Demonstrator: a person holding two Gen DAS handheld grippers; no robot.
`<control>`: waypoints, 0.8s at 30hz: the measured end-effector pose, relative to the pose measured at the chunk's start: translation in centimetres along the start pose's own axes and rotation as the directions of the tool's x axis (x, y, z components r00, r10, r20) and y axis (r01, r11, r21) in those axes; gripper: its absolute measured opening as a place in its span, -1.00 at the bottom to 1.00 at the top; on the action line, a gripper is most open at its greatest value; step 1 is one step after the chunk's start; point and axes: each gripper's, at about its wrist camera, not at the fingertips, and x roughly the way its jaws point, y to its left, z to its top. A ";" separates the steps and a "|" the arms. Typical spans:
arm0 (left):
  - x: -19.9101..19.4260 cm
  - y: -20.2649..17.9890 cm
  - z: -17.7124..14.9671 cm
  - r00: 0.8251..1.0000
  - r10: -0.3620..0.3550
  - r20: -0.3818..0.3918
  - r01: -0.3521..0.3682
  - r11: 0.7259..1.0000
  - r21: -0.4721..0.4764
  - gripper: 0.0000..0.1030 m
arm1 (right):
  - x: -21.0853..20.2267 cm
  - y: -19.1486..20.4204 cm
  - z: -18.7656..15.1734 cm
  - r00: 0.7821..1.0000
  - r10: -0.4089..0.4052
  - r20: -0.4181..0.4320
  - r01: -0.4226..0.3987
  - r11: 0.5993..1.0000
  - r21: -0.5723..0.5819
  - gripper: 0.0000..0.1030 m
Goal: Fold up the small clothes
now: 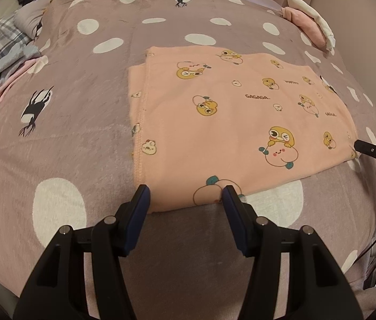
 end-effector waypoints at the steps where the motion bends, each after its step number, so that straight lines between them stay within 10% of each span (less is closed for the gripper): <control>1: -0.2 0.1 0.0 1.000 -0.003 0.002 0.003 1.000 -0.009 0.09 | -0.2 -0.3 0.1 1.000 0.007 0.007 -0.007 1.000 0.014 -0.23; 16: -1.5 3.9 0.3 1.000 0.006 0.005 -0.005 0.988 -0.157 0.20 | -1.9 1.6 0.8 0.994 -0.065 0.091 0.072 0.995 -0.072 -0.23; 24: -0.5 5.0 0.9 0.984 -0.179 -0.026 0.166 0.950 -0.263 0.37 | -1.3 4.0 1.6 0.996 -0.028 0.088 0.039 0.992 -0.119 -0.22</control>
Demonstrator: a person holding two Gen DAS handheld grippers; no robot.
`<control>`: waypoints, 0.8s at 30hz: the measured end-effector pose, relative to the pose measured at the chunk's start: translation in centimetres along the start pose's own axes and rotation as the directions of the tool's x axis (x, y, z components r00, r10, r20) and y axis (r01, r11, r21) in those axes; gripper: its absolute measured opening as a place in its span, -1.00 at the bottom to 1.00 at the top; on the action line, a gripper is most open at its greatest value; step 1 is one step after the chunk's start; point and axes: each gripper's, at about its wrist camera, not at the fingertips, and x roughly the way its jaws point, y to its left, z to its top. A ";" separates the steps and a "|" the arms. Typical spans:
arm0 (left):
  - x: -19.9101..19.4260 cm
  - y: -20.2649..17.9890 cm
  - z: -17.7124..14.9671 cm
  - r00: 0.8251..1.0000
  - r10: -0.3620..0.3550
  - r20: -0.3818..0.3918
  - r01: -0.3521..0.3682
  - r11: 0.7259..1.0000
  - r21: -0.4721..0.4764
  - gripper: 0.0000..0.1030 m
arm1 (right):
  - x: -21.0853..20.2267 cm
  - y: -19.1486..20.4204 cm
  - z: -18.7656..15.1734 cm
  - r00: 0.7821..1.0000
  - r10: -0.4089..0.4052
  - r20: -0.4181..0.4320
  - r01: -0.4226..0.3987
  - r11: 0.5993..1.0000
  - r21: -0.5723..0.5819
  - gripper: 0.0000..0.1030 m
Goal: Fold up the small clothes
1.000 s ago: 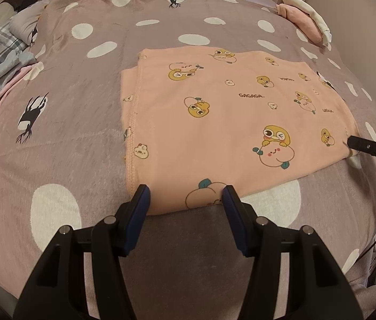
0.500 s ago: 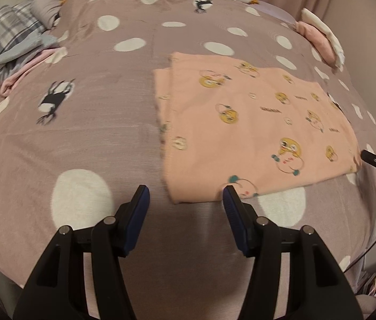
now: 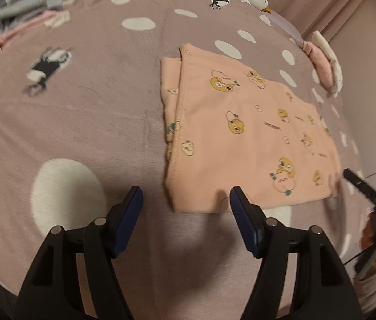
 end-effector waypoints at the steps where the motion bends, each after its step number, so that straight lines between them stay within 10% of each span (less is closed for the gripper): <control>1: 0.1 0.0 0.1 1.000 -0.023 -0.007 0.023 1.000 -0.012 0.41 | 0.1 0.2 0.1 1.000 0.003 -0.002 -0.003 1.000 -0.004 -0.22; 24: 3.7 0.6 5.9 0.951 -0.298 -0.079 0.287 0.949 -0.129 0.43 | 2.5 3.3 1.4 0.999 0.051 -0.019 -0.052 0.997 -0.051 -0.22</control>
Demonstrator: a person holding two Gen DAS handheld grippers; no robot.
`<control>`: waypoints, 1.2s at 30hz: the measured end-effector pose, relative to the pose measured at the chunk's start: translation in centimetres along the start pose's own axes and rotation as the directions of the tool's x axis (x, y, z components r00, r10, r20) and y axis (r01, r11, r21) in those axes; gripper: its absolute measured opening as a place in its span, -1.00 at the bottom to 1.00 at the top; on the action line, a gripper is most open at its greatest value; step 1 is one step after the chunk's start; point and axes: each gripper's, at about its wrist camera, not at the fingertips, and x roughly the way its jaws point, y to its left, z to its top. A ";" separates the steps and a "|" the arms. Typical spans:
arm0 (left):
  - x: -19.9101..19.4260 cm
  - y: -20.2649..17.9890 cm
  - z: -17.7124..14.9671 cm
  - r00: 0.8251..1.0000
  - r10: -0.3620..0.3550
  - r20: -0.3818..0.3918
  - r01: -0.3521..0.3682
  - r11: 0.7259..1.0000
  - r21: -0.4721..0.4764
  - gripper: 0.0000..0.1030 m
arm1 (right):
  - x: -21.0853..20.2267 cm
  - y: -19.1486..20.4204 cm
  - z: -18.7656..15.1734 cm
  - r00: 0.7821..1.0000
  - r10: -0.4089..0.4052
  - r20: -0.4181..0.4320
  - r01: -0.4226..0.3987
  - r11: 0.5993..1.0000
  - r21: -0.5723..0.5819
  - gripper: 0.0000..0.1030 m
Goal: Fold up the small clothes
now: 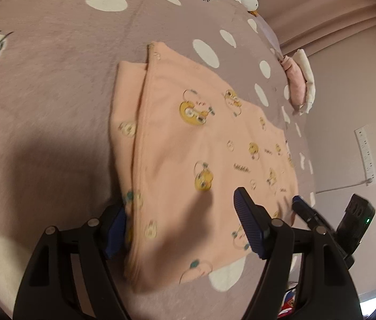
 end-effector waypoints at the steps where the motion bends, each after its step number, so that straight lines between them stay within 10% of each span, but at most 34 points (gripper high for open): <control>1: 0.2 0.0 0.3 1.000 -0.007 -0.003 0.007 1.000 -0.003 0.43 | 0.1 0.2 0.1 1.000 0.004 -0.001 -0.004 1.000 -0.004 -0.22; 12: 1.6 -1.3 2.2 1.000 -0.010 0.013 0.010 1.000 0.008 0.40 | 2.4 2.8 1.4 0.998 0.049 -0.032 -0.051 0.997 -0.062 -0.22; 19: 1.6 -1.9 2.3 0.994 0.100 0.041 -0.102 0.994 0.040 -0.63 | 5.0 4.2 4.0 0.997 0.058 -0.042 -0.061 0.995 -0.076 -0.22; 36: 1.5 -6.1 2.2 0.965 0.232 0.120 -0.254 0.942 0.220 -0.71 | 11.2 5.2 7.2 0.987 0.027 -0.156 -0.030 0.999 -0.014 -0.57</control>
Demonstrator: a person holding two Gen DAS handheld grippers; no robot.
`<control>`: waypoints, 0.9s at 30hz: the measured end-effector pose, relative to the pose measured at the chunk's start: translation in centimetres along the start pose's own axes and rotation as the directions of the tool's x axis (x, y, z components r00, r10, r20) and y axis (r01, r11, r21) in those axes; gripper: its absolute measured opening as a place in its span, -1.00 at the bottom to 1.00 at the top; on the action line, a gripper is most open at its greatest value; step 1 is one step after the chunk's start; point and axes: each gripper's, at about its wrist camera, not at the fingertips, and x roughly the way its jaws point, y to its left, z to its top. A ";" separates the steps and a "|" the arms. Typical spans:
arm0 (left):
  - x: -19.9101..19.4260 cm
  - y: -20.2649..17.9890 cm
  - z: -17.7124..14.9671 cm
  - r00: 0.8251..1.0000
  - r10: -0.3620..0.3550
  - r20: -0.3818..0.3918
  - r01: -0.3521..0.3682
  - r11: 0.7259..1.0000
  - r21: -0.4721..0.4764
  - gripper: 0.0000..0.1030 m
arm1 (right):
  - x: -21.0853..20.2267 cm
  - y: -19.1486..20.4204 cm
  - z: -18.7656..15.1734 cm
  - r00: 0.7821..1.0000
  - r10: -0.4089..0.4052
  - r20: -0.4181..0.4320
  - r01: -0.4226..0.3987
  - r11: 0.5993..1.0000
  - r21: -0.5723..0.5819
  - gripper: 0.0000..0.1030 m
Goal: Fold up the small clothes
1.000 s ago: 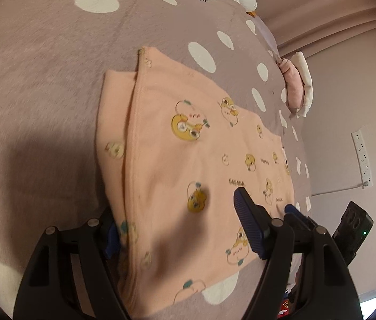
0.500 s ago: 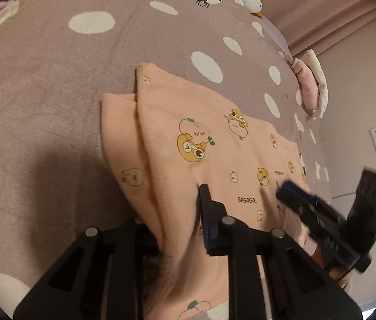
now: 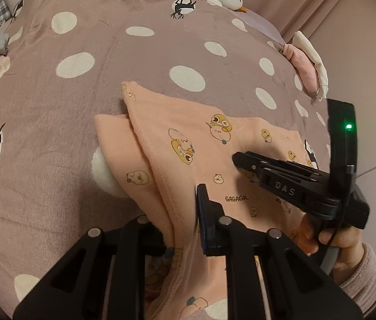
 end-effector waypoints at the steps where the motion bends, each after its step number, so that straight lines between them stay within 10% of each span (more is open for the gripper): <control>1: 0.0 -0.1 0.0 1.000 0.003 -0.001 -0.003 1.000 0.002 -0.71 | -0.2 0.0 0.0 1.000 -0.001 -0.001 0.001 1.000 -0.002 -0.57; 27: -1.0 -4.4 -0.3 0.999 0.045 0.017 -0.047 0.994 0.099 -0.71 | -7.1 0.6 -9.1 0.983 0.159 -0.087 -0.170 0.974 -0.149 -0.57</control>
